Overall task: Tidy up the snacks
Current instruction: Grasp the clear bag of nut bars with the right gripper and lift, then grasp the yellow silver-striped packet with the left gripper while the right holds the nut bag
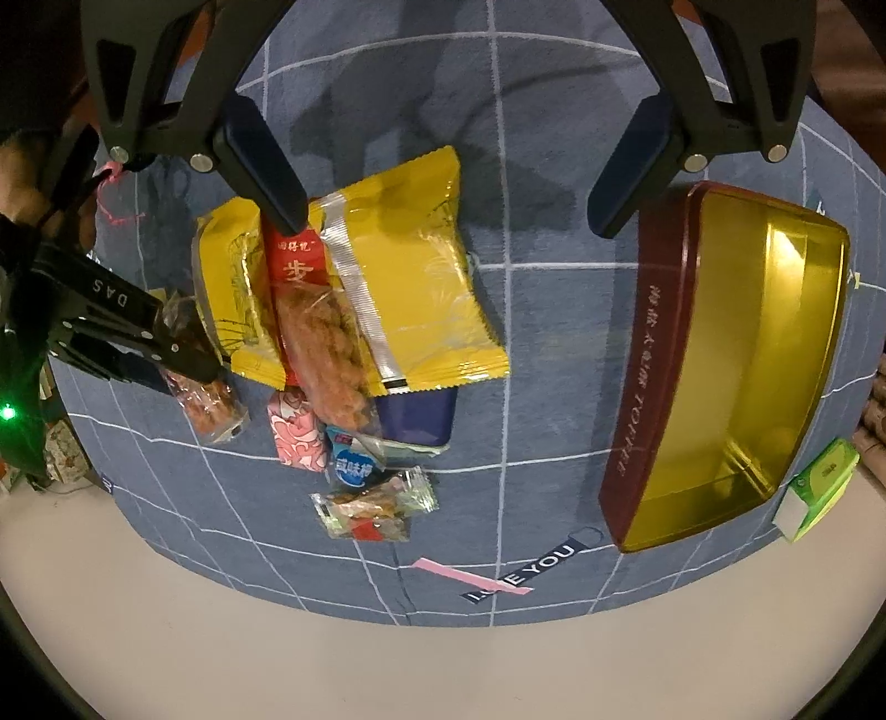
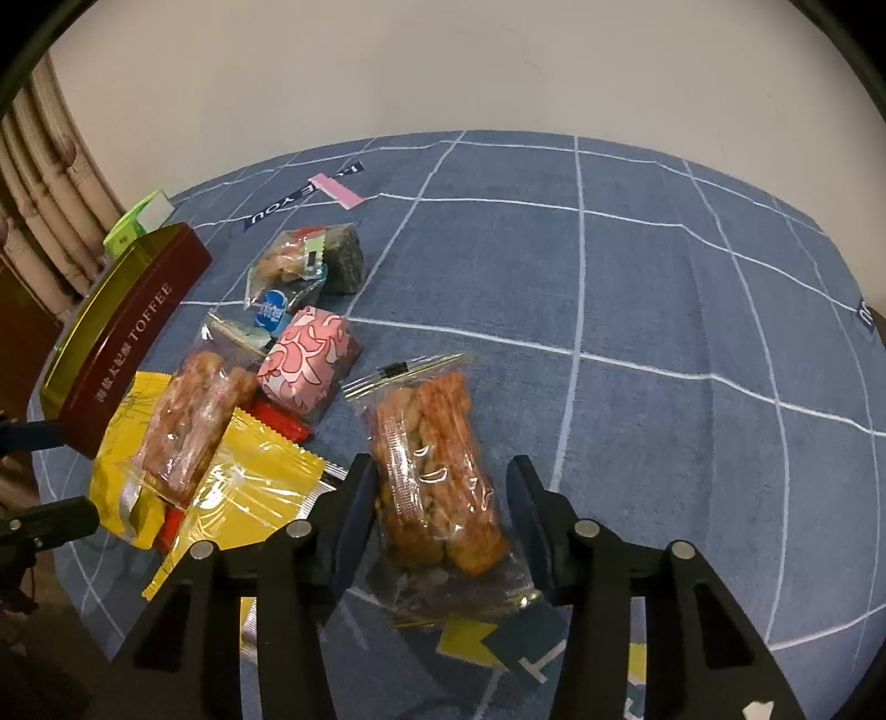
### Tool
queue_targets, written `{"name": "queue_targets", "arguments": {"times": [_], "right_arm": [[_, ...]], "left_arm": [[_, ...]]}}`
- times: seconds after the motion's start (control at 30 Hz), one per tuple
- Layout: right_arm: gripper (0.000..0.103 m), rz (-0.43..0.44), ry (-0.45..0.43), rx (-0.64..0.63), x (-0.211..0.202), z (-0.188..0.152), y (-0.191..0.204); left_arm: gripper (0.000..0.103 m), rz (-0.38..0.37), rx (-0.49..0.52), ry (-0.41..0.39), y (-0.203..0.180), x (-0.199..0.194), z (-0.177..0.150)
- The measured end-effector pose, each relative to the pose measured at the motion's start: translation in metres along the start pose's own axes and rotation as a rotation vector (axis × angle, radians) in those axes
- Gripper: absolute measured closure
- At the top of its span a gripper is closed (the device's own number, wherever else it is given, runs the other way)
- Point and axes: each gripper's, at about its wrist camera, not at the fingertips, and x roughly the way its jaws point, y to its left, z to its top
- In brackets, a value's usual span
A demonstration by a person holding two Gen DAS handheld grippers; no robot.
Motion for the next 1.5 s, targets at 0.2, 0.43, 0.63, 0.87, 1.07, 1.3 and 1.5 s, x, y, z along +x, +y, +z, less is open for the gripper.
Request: {"name": "queue_targets", "arguments": {"times": [0.2, 0.43, 0.63, 0.87, 1.07, 1.3, 1.5], "right_arm": [[0.057, 0.004, 0.003, -0.047, -0.001, 0.0, 0.004], [0.064, 0.002, 0.013, -0.057, 0.002, 0.001, 0.003], [0.067, -0.04, -0.007, -0.014, -0.002, -0.004, -0.004], [0.067, -0.045, -0.016, 0.063, -0.013, -0.019, -0.017], [0.067, -0.041, -0.021, 0.082, -0.015, -0.022, -0.018], [0.066, -0.038, -0.026, 0.088, -0.015, -0.023, -0.018], [0.066, -0.034, -0.028, 0.094, -0.015, -0.023, -0.019]], "left_arm": [[0.0, 0.002, 0.002, 0.008, -0.002, 0.003, 0.0], [0.0, 0.003, 0.002, 0.001, -0.003, 0.001, -0.001], [0.0, 0.014, 0.002, -0.011, -0.004, -0.002, -0.002], [0.0, 0.011, -0.013, -0.012, -0.006, -0.002, -0.001], [0.0, 0.048, 0.006, 0.052, -0.014, 0.015, 0.004], [0.0, 0.089, 0.037, 0.045, -0.021, 0.025, 0.02], [0.0, 0.102, 0.026, 0.06, -0.015, 0.035, 0.029]]}}
